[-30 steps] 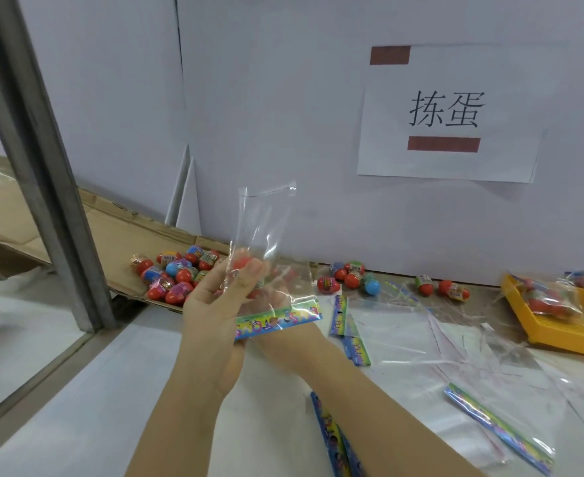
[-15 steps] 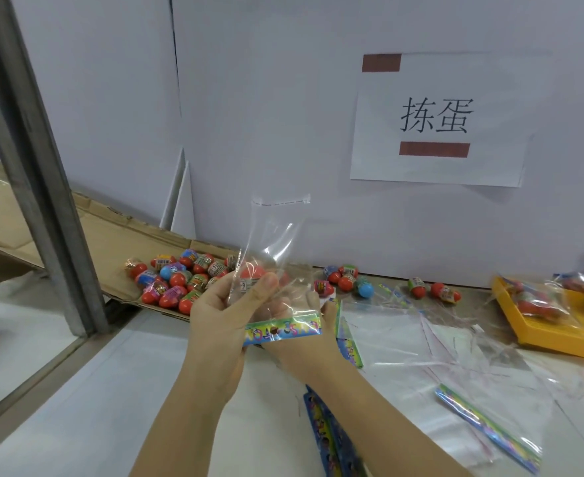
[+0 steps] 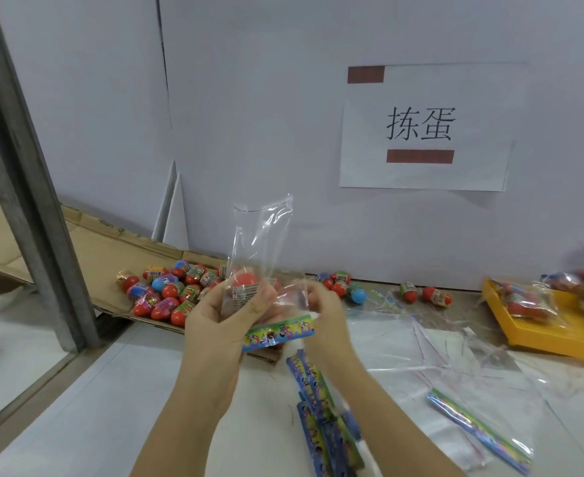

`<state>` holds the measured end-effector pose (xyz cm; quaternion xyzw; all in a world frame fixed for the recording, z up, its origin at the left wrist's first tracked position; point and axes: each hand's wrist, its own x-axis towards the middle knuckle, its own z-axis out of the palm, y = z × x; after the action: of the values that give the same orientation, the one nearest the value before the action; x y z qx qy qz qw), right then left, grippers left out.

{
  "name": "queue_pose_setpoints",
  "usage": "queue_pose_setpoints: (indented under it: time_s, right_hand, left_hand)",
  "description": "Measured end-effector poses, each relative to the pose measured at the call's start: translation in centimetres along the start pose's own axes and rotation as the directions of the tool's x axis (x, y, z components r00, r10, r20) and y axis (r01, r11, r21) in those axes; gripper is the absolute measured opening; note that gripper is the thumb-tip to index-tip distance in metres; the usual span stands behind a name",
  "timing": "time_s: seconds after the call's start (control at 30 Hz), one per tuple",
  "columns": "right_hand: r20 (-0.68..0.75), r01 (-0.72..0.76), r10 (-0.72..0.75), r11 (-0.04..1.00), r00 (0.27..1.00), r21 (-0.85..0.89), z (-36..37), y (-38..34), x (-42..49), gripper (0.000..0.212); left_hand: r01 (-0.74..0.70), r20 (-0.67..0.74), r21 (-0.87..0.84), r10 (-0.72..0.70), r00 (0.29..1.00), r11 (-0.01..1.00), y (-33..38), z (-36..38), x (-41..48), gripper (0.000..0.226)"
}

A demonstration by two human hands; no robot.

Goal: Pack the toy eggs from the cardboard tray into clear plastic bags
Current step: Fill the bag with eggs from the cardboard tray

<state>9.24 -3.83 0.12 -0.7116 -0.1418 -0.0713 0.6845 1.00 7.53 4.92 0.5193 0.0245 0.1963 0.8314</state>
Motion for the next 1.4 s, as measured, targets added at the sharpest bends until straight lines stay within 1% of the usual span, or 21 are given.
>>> queue_pose_setpoints:
  time_s: [0.03,0.07,0.13,0.2,0.3,0.4,0.5,0.53,0.6,0.67,0.7,0.73,0.8,0.87,0.9,0.93,1.03,1.13,1.27,1.37,1.4]
  right_hand:
    - [-0.069,-0.004,0.016,0.985,0.997,0.171,-1.2,-1.1,0.0,0.023]
    - [-0.103,-0.034,0.072,0.942,0.992,0.334,-2.5,-2.4,0.0,0.017]
    - [-0.140,-0.043,0.127,0.871,0.982,0.490,-5.8,-5.2,-0.3,0.011]
    - [-0.122,-0.035,0.115,0.853,0.986,0.521,-8.4,-7.4,-0.6,0.012]
    - [-0.053,0.058,-0.035,0.838,0.998,0.543,-10.8,-10.8,-1.3,0.016]
    - [0.040,0.157,-0.194,0.884,0.980,0.440,-11.6,-12.4,-1.9,0.011]
    - [0.139,0.202,-0.258,0.924,0.956,0.326,-11.1,-12.9,-2.5,0.022]
    - [0.131,0.245,-0.282,0.938,0.950,0.243,-10.8,-13.0,-2.6,0.023]
    - [0.110,0.328,-0.325,0.944,0.939,-0.009,-10.4,-13.1,-2.9,0.023]
    - [0.093,0.350,-0.339,0.919,0.936,-0.179,-10.2,-13.1,-3.1,0.033]
    - [0.082,0.356,-0.346,0.904,0.935,-0.237,-10.4,-13.2,-3.2,0.033]
    - [0.084,0.370,-0.362,0.879,0.928,-0.302,-10.5,-13.4,-3.2,0.029]
    - [0.150,0.406,-0.382,0.782,0.912,-0.472,-11.0,-13.7,-3.3,0.022]
    - [0.219,0.400,-0.338,0.708,0.915,-0.581,-11.5,-13.9,-3.6,0.016]
    - [0.237,0.382,-0.301,0.702,0.924,-0.601,-11.6,-14.1,-3.8,0.012]
    - [0.256,0.368,-0.266,0.701,0.929,-0.610,-11.6,-14.2,-3.9,0.014]
    - [0.342,0.392,-0.212,0.661,0.915,-0.640,-11.0,-14.2,-4.1,0.026]
    - [0.338,0.378,-0.183,0.592,0.923,-0.712,-10.3,-14.1,-3.8,0.034]
    - [0.368,0.430,-0.226,0.539,0.902,-0.724,-10.1,-13.6,-3.7,0.061]
    - [0.373,0.416,-0.197,0.562,0.907,-0.715,-10.0,-13.3,-3.7,0.076]
    - [0.381,0.413,-0.181,0.559,0.907,-0.719,-10.0,-13.2,-3.7,0.080]
  left_hand:
    - [0.006,0.007,0.002,-0.006,1.000,1.000,-0.1,0.0,0.0,0.042]
    - [0.007,0.016,0.018,-0.007,1.000,1.000,-0.2,0.1,0.0,0.038]
    - [-0.008,0.041,0.073,0.005,0.999,0.997,-0.5,0.3,-0.1,0.036]
    - [-0.020,0.072,0.130,0.011,0.997,0.991,-0.6,0.5,-0.3,0.041]
    - [-0.031,0.140,0.215,0.000,0.990,0.976,-0.8,0.6,-0.6,0.044]
    - [-0.013,0.201,0.248,-0.038,0.979,0.969,-0.9,0.9,-0.8,0.044]
    - [0.003,0.274,0.248,-0.073,0.959,0.969,-0.8,1.3,-1.2,0.042]
    - [0.003,0.307,0.246,-0.081,0.948,0.969,-0.8,1.4,-1.3,0.041]
    - [0.015,0.350,0.232,-0.098,0.932,0.973,-0.8,1.6,-1.4,0.043]
    - [0.028,0.364,0.231,-0.114,0.924,0.972,-0.8,1.6,-1.5,0.046]
    - [0.032,0.370,0.233,-0.119,0.921,0.972,-0.7,1.6,-1.5,0.047]
    - [0.030,0.376,0.234,-0.119,0.919,0.972,-0.7,1.7,-1.6,0.047]
    - [0.027,0.381,0.232,-0.116,0.917,0.972,-0.7,1.6,-1.6,0.046]
    - [0.030,0.386,0.226,-0.118,0.915,0.974,-0.6,1.7,-1.5,0.046]
    - [0.030,0.392,0.227,-0.120,0.912,0.974,-0.6,1.7,-1.6,0.047]
    - [0.027,0.402,0.226,-0.119,0.908,0.974,-0.6,1.7,-1.6,0.047]
    - [0.031,0.417,0.202,-0.115,0.902,0.979,-0.6,2.0,-1.9,0.046]
    - [0.048,0.445,0.187,-0.128,0.886,0.981,-0.9,2.4,-2.1,0.045]
    - [0.094,0.426,0.151,-0.151,0.892,0.984,-1.4,2.8,-2.2,0.049]
    - [0.129,0.433,0.118,-0.168,0.886,0.985,-1.6,3.0,-2.4,0.062]
    - [0.129,0.431,0.116,-0.167,0.887,0.985,-1.7,3.0,-2.4,0.060]
